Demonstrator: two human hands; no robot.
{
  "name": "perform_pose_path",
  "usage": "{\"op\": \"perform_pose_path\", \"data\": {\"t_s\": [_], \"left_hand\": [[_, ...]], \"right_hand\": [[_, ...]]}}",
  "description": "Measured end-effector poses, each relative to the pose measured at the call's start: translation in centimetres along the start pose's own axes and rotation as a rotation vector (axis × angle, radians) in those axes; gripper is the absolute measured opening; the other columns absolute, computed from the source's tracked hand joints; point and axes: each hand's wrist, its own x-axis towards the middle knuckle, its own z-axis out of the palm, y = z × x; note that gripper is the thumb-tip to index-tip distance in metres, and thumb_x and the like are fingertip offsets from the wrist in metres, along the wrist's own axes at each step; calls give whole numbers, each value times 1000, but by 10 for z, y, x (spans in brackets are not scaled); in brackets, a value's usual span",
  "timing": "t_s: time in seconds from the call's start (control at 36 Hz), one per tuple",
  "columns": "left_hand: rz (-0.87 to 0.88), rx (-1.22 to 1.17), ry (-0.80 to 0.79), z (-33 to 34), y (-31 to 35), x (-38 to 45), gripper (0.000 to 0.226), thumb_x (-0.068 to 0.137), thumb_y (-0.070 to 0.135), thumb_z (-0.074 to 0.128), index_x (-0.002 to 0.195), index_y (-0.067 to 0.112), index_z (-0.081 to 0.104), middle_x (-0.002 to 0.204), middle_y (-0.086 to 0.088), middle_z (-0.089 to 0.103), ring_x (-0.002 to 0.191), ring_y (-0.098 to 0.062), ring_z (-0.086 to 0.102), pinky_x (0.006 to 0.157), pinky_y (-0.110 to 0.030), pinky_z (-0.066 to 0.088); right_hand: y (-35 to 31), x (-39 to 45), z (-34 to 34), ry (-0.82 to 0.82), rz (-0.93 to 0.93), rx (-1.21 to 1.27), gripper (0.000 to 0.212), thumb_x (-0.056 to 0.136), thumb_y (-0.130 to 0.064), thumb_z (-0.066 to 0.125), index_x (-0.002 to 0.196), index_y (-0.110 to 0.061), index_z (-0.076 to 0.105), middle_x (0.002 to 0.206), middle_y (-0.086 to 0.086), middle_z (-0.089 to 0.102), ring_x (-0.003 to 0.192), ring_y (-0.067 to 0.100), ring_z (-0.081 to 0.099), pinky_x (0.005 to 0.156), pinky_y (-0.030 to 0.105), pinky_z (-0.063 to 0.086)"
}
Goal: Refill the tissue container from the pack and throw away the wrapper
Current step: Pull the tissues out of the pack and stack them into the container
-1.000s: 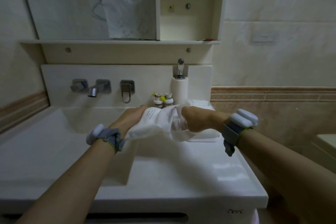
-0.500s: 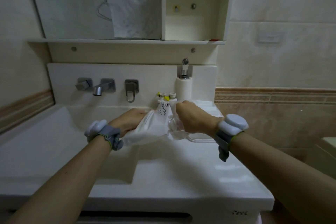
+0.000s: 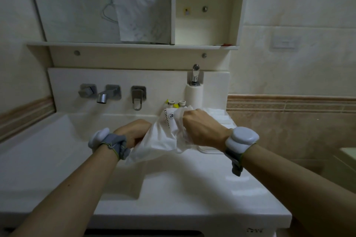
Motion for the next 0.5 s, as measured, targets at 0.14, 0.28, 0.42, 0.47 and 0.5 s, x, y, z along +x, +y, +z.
{"op": "perform_pose_path", "data": {"t_s": [0.14, 0.28, 0.42, 0.47, 0.5], "left_hand": [[-92, -26, -1, -1, -2, 4, 12, 93, 3, 53, 97, -4, 61, 104, -24, 62, 90, -29, 53, 77, -38, 42], [-79, -4, -20, 3, -4, 6, 16, 95, 4, 50, 84, -2, 59, 92, -19, 60, 87, -29, 54, 79, -37, 40], [-32, 63, 34, 2, 0, 5, 21, 98, 8, 48, 80, 2, 57, 100, -16, 57, 91, -28, 50, 80, -35, 39], [22, 76, 41, 3, -2, 6, 23, 99, 7, 44, 79, 3, 55, 103, -16, 53, 80, -26, 51, 72, -32, 40], [53, 67, 43, 3, -3, 5, 26, 100, 8, 42, 77, 5, 54, 104, -18, 53, 72, -24, 50, 66, -30, 40]], "right_hand": [[-4, -4, -2, -9, -13, 34, 33, 95, -28, 53, 105, 1, 65, 115, 18, 61, 92, 40, 61, 67, 34, 32], [-7, -4, 1, 8, -35, 46, 30, 95, -26, 55, 103, -1, 67, 114, 18, 61, 88, 40, 61, 67, 35, 34], [-10, -5, 3, 29, -13, 186, 12, 86, -13, 64, 86, -2, 69, 93, 17, 61, 69, 31, 52, 61, 33, 32], [-9, -6, 2, 34, 35, 212, 14, 89, -13, 60, 89, -2, 68, 92, 12, 57, 71, 26, 44, 64, 31, 32], [-9, -6, 2, 28, 58, 224, 14, 89, -13, 60, 89, -2, 68, 89, 10, 55, 71, 25, 45, 64, 30, 33]]}}
